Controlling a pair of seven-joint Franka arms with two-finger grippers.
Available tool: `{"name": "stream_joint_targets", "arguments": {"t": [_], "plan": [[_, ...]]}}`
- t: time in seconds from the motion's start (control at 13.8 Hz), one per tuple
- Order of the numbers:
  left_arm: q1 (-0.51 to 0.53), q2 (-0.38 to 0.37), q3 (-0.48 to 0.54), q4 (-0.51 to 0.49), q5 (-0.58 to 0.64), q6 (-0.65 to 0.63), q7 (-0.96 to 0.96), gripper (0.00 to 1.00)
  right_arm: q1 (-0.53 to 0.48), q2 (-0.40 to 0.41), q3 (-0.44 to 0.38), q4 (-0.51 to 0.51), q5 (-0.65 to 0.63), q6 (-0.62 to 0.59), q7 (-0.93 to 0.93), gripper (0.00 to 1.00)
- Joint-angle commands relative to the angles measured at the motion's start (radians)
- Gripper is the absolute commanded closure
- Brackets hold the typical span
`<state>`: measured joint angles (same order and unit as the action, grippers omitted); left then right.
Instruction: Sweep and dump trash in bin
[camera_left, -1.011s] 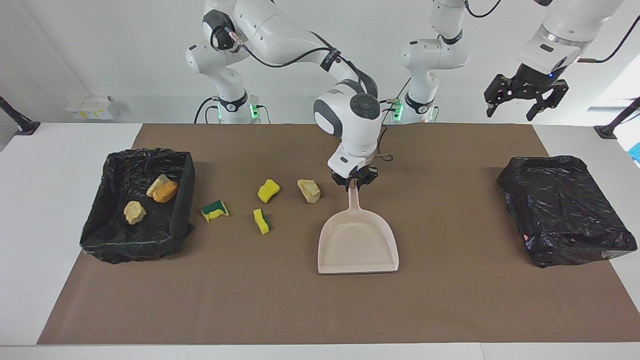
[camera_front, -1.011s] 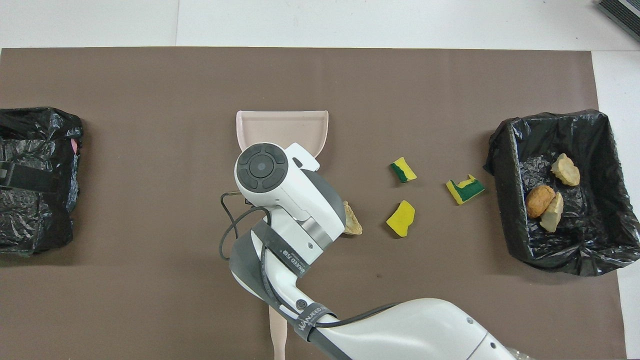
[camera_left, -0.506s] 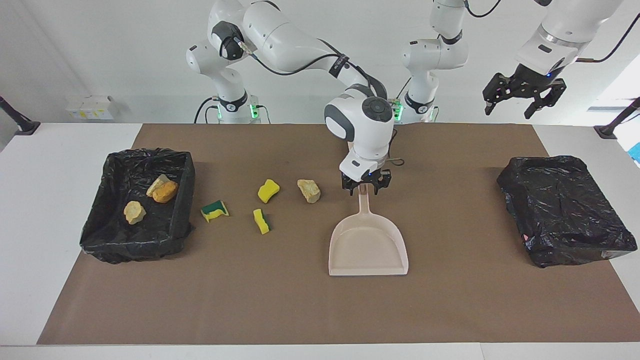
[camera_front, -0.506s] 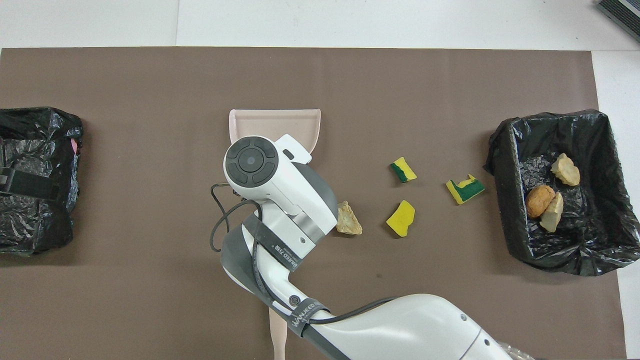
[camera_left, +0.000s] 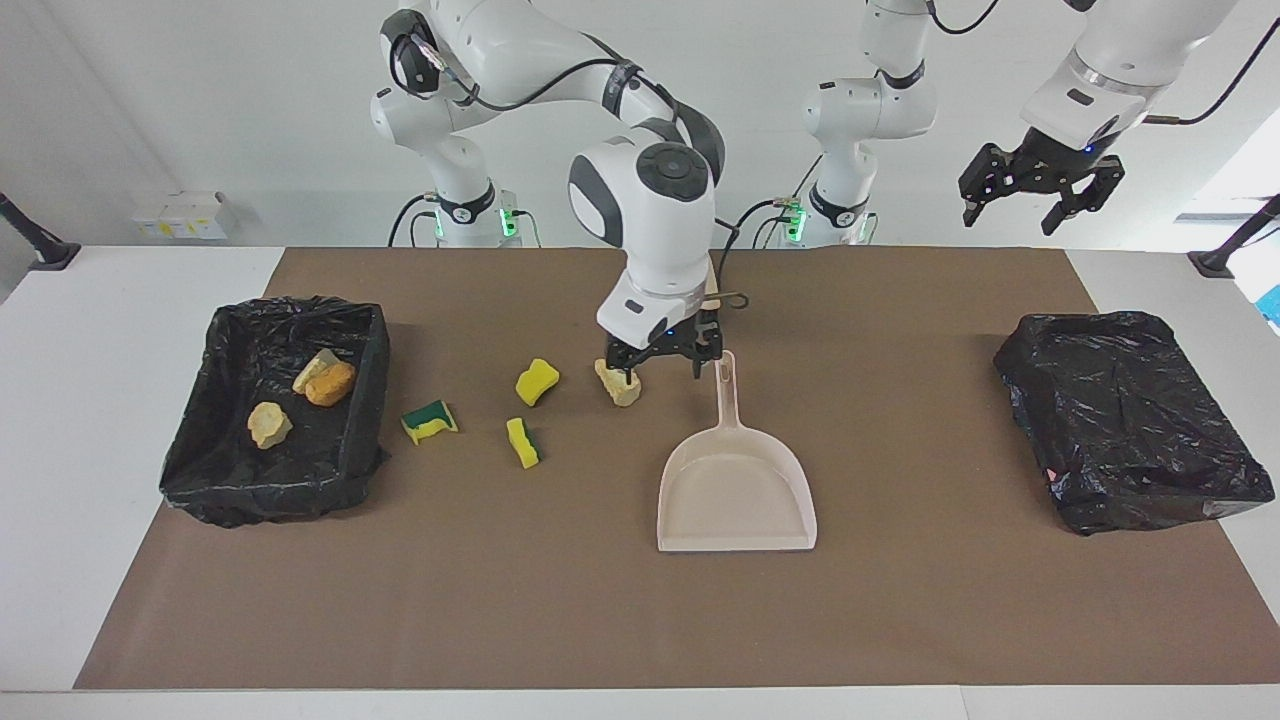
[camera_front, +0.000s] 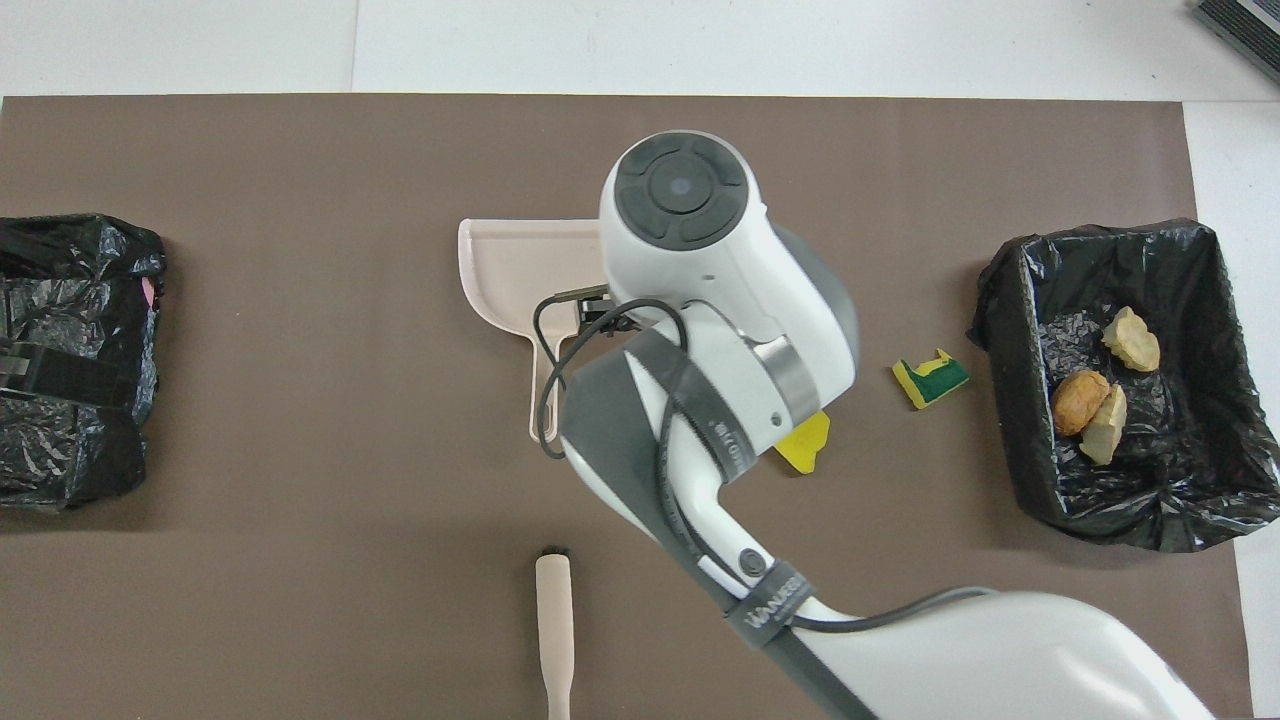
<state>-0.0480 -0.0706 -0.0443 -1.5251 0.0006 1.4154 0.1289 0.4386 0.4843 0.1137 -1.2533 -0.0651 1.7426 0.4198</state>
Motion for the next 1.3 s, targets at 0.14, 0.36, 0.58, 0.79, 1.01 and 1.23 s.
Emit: {"name": "stream_joint_targets", "arguments": {"t": [0.14, 0.36, 0.58, 0.79, 1.01, 1.23], "plan": [[-0.108, -0.006, -0.009, -0.145, 0.013, 0.196, -0.072, 0.00, -0.147, -0.079, 0.011, -0.014, -0.012, -0.083, -0.244, 0.00], [-0.226, -0.006, -0.009, -0.321, 0.012, 0.405, -0.210, 0.00, -0.260, -0.127, 0.012, -0.014, -0.009, -0.110, -0.373, 0.00], [-0.297, 0.018, -0.009, -0.385, 0.010, 0.485, -0.254, 0.00, -0.374, -0.154, 0.015, -0.014, -0.009, -0.112, -0.424, 0.00], [-0.358, 0.109, -0.009, -0.389, 0.012, 0.571, -0.336, 0.00, -0.412, -0.211, -0.031, -0.020, -0.004, -0.115, -0.427, 0.00], [-0.430, 0.236, -0.009, -0.388, 0.012, 0.736, -0.516, 0.00, -0.414, -0.234, -0.143, -0.021, 0.011, -0.124, -0.473, 0.00], [-0.444, 0.293, -0.009, -0.377, 0.012, 0.824, -0.558, 0.00, -0.419, -0.291, -0.207, -0.082, 0.011, -0.132, -0.486, 0.00]]}}
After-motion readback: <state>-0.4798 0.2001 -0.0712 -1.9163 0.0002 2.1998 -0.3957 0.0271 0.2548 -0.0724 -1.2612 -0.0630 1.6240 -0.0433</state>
